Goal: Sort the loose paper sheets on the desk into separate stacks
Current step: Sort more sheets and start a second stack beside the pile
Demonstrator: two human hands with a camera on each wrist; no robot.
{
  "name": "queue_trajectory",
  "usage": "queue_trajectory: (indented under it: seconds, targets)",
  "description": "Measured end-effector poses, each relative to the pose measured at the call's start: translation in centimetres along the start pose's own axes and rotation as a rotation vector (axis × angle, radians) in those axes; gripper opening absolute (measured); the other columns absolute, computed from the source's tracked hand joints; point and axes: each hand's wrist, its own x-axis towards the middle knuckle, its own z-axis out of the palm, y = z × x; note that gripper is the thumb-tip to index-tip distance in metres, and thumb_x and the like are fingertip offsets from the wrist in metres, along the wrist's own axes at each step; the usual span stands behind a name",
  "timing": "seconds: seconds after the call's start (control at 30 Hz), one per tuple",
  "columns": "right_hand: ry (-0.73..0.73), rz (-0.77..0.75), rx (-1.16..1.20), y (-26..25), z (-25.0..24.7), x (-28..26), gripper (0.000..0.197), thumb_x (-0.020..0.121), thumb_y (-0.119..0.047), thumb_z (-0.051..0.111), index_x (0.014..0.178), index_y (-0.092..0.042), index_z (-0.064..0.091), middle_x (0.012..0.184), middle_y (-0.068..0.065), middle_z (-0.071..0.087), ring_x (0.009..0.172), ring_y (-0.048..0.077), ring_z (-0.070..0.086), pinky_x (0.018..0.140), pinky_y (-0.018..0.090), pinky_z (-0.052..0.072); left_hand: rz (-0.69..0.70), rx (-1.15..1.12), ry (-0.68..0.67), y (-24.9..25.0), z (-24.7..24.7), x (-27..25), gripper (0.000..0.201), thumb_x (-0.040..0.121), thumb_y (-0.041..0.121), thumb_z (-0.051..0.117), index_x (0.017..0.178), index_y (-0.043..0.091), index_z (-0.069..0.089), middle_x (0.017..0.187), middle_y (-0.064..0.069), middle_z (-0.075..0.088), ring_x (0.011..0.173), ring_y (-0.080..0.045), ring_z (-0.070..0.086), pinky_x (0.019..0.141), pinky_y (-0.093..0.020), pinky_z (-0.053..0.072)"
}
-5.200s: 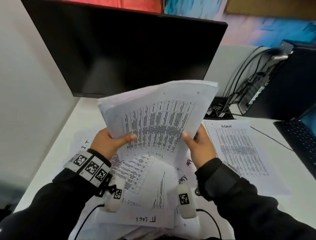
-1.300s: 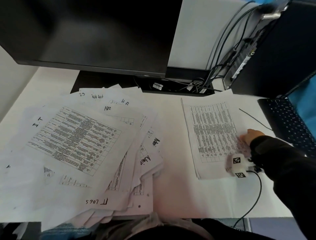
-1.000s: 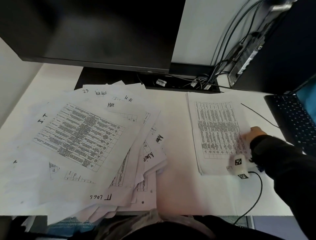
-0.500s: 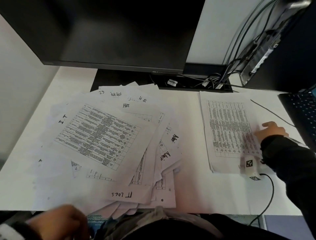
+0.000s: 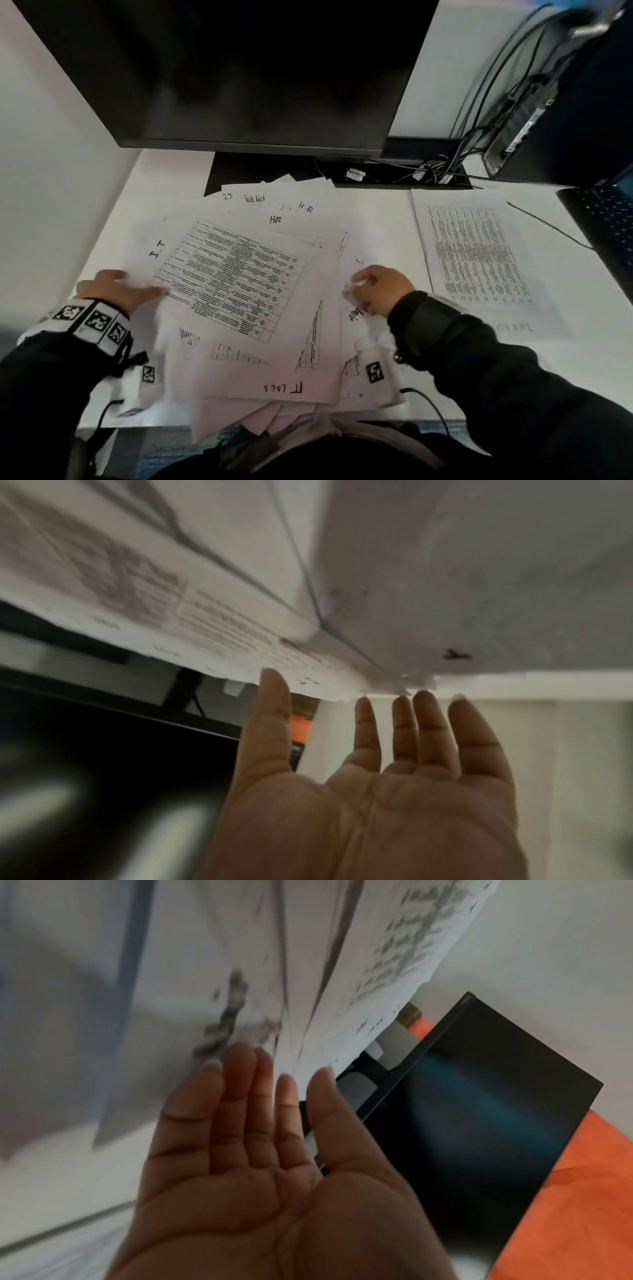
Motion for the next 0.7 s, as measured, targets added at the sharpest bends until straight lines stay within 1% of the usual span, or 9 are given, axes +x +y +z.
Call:
queue_trajectory:
  seconds: [0.07,0.13,0.23,0.3,0.37,0.47,0.57,0.63,0.7]
  targets:
    - [-0.002,0.033,0.021,0.0,1.5,-0.1,0.033,0.079,-0.026,0.069,0.108,-0.017,0.059,0.088,0.006,0.064,0.065,0.017,0.060,0.077,0.029,0.054,-0.040,-0.077,-0.096,-0.1,-0.2,0.6,0.085,0.060,0.050,0.081,0.129,0.012,0.050,0.136,-0.017,0.047,0.123,-0.034,0.047,0.106,-0.039,0.035]
    - [0.010,0.074,0.085,0.1,2.3,-0.3,0.037,0.078,-0.028,0.072,0.109,-0.017,0.056,0.078,0.006,0.064,0.059,0.016,0.058,0.071,0.028,0.054,-0.026,-0.099,-0.161,-0.2,-0.1,0.5,0.081,0.062,0.048,0.080,0.127,0.010,0.050,0.132,-0.015,0.053,0.120,-0.032,0.050,0.105,-0.038,0.036]
    - [0.005,0.117,0.160,0.1,3.0,-0.6,0.045,0.075,-0.030,0.077,0.111,-0.014,0.055,0.067,0.003,0.060,0.056,0.015,0.055,0.057,0.023,0.048,0.055,-0.130,-0.041,-0.4,0.4,-0.5,0.052,0.072,0.037,0.076,0.112,0.010,0.057,0.116,-0.015,0.063,0.105,-0.031,0.058,0.092,-0.036,0.043]
    - [0.018,0.127,0.157,0.0,3.4,-0.5,0.049,0.073,-0.033,0.078,0.111,-0.013,0.055,0.072,0.002,0.060,0.058,0.015,0.055,0.062,0.025,0.050,0.125,-0.189,-0.015,-0.4,0.8,-1.3,0.029,0.079,0.030,0.070,0.099,0.011,0.061,0.099,-0.015,0.068,0.087,-0.031,0.061,0.081,-0.035,0.046]
    - [0.033,0.137,0.128,-0.1,3.8,-0.4,0.051,0.072,-0.033,0.079,0.112,-0.013,0.054,0.086,0.003,0.060,0.067,0.018,0.056,0.073,0.027,0.050,0.161,-0.204,0.019,-0.2,1.0,-2.1,0.027,0.083,0.026,0.066,0.104,0.010,0.059,0.095,-0.017,0.067,0.080,-0.031,0.059,0.076,-0.034,0.044]
    - [0.059,0.146,0.139,-0.4,4.4,-0.2,0.057,0.071,-0.028,0.080,0.117,-0.014,0.049,0.105,0.006,0.058,0.083,0.022,0.055,0.084,0.029,0.049,0.153,-0.187,0.135,0.3,0.7,-3.1,0.041,0.089,0.022,0.057,0.126,0.014,0.043,0.108,-0.019,0.063,0.096,-0.038,0.058,0.084,-0.041,0.043]
    - [0.144,0.123,0.077,-0.8,4.1,-0.3,0.065,0.077,-0.032,0.074,0.130,-0.017,0.039,0.115,0.002,0.051,0.099,0.021,0.055,0.086,0.025,0.045,0.230,-0.176,0.150,0.3,0.2,-3.3,0.031,0.096,0.021,0.043,0.126,0.018,0.047,0.103,-0.016,0.062,0.094,-0.037,0.056,0.085,-0.039,0.040]
    - [0.160,0.112,0.027,-1.0,3.6,-0.1,0.072,0.077,-0.036,0.072,0.136,-0.018,0.036,0.130,0.007,0.049,0.112,0.024,0.055,0.093,0.028,0.045,0.260,-0.093,0.119,-0.2,-0.5,-2.4,0.036,0.097,0.022,0.039,0.131,0.019,0.049,0.120,-0.020,0.059,0.109,-0.039,0.053,0.095,-0.040,0.039]
    - [0.148,0.116,-0.027,-1.1,3.1,0.1,0.072,0.078,-0.040,0.070,0.138,-0.019,0.037,0.137,0.009,0.045,0.117,0.025,0.053,0.098,0.030,0.044,0.247,0.042,0.077,-0.5,-1.2,-1.1,0.041,0.097,0.018,0.037,0.137,0.019,0.043,0.135,-0.019,0.050,0.122,-0.038,0.047,0.103,-0.042,0.035]
